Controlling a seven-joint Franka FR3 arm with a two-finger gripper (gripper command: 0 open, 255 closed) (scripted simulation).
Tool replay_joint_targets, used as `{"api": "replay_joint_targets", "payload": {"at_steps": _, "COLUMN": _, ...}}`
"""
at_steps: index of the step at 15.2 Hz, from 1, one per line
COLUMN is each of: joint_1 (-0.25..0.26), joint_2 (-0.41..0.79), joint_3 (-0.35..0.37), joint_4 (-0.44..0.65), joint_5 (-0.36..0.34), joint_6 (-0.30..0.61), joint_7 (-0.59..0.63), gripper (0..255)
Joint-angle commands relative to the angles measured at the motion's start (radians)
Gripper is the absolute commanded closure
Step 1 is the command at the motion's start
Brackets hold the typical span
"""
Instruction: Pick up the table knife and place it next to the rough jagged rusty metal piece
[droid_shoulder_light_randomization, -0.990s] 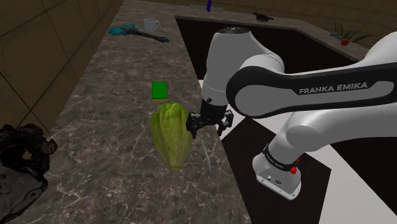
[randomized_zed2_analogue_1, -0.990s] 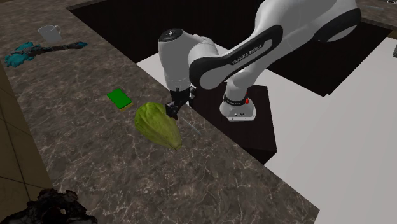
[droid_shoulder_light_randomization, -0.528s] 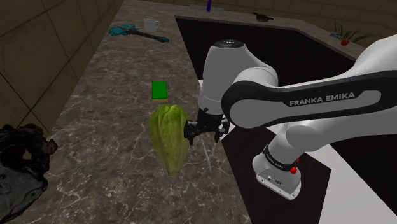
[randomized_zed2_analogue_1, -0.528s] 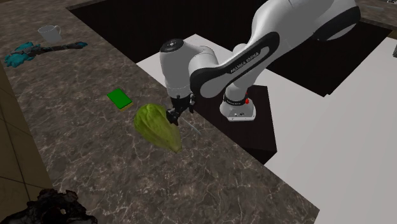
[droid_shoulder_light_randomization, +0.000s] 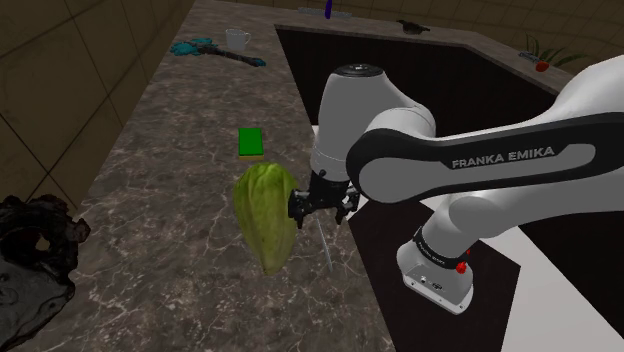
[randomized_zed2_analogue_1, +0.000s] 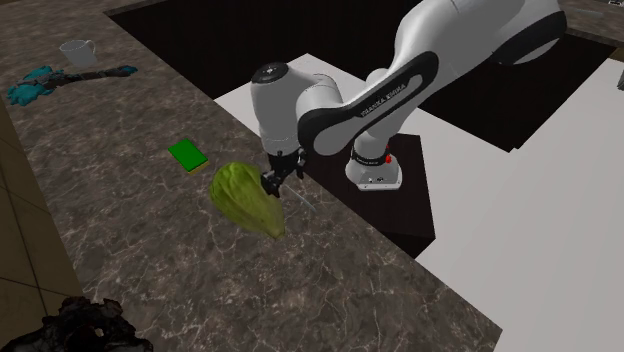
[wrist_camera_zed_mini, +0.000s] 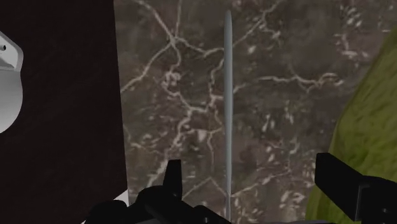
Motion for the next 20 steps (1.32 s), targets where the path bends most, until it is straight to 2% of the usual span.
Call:
{"api": "replay_joint_targets", "payload": {"at_steps": 1, "joint_1": -0.014, "joint_2": 0.016, "joint_3": 0.005, "joint_4": -0.02, "joint_5": -0.006, "joint_6": 0.021, "joint_7": 0.0, "gripper": 255}}
{"api": "replay_joint_targets", "payload": {"at_steps": 9, "joint_1": -0.007, "joint_2": 0.006, "joint_3": 0.009, "joint_4": 0.013, "joint_5": -0.005, "joint_6": 0.009, "joint_7": 0.02, "gripper": 255}}
{"api": "replay_joint_targets", "payload": {"at_steps": 10, "joint_1": -0.007, "joint_2": 0.006, "joint_3": 0.008, "joint_4": 0.013, "joint_5": -0.005, "joint_6": 0.009, "joint_7": 0.02, "gripper": 0}}
{"api": "replay_joint_targets", "payload": {"at_steps": 13, "joint_1": 0.061, "joint_2": -0.067, "joint_3": -0.044, "joint_4": 0.02, "joint_5": 0.018, "joint_6": -0.125, "joint_7": 0.058, "gripper": 0}}
{"api": "replay_joint_targets", "payload": {"at_steps": 14, "joint_1": 0.066, "joint_2": -0.073, "joint_3": -0.049, "joint_4": 0.021, "joint_5": 0.02, "joint_6": -0.136, "joint_7": 0.061, "gripper": 0}}
{"api": "replay_joint_targets", "payload": {"at_steps": 20, "joint_1": 0.069, "joint_2": -0.023, "joint_3": 0.011, "joint_4": -0.025, "joint_5": 0.067, "joint_6": -0.038, "joint_7": 0.053, "gripper": 0}}
